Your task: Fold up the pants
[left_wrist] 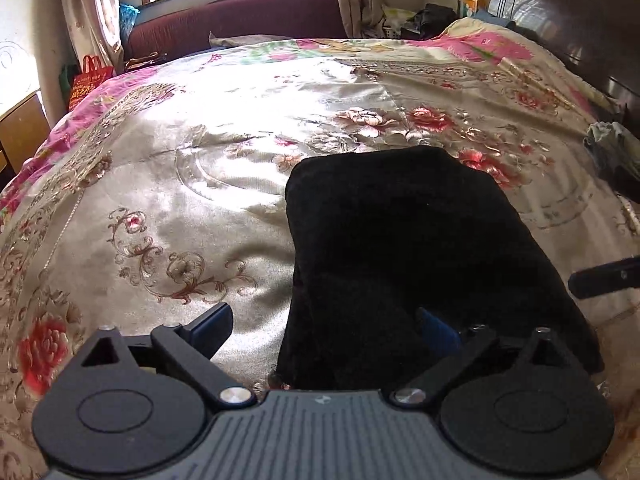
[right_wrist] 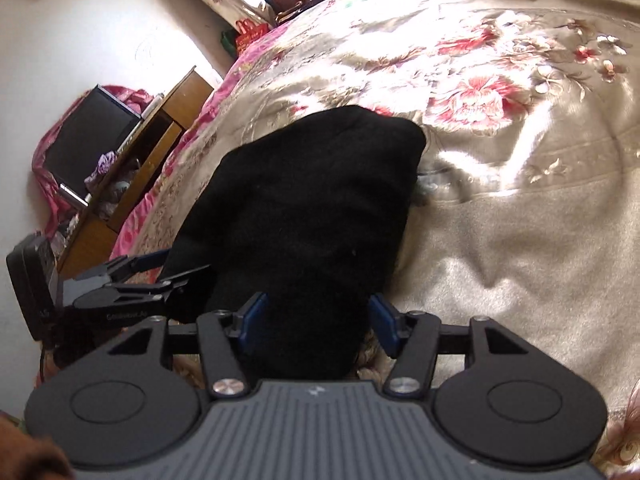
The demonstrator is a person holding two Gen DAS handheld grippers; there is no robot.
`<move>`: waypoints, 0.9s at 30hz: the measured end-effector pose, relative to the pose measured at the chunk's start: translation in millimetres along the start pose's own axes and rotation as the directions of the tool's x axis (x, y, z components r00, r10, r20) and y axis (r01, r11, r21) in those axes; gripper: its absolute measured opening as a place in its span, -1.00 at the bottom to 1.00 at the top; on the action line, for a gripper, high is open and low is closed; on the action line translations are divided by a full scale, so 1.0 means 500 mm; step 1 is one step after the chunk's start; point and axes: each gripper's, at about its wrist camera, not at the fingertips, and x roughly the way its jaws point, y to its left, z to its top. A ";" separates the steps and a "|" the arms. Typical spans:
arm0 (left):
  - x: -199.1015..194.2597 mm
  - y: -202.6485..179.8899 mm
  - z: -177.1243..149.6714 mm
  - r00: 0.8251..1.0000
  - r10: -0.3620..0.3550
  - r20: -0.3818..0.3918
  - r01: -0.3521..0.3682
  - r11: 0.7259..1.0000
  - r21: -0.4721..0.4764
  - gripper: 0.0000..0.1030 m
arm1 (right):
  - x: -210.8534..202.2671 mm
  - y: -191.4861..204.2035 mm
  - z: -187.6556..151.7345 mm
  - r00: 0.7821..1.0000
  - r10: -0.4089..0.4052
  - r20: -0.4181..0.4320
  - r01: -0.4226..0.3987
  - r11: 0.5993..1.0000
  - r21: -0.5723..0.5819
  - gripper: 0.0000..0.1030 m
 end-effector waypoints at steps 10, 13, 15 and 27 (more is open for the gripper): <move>0.052 0.023 0.013 0.996 -0.083 -0.036 0.082 0.996 -0.025 1.00 | 0.099 -0.046 0.045 0.999 0.039 -0.002 -0.039 0.994 0.100 0.30; 0.081 0.043 0.010 0.988 -0.142 -0.065 0.137 0.988 -0.068 1.00 | 0.095 -0.059 0.047 0.999 0.053 -0.010 -0.052 0.995 0.085 0.30; 0.085 0.053 0.014 0.983 -0.170 -0.068 0.164 0.983 -0.088 1.00 | 0.093 -0.070 0.052 0.998 0.063 -0.014 -0.061 0.994 0.091 0.30; 0.122 0.059 0.012 0.966 -0.244 -0.088 0.236 0.967 -0.093 1.00 | 0.135 -0.097 0.070 0.989 0.145 -0.021 -0.141 0.982 0.129 0.37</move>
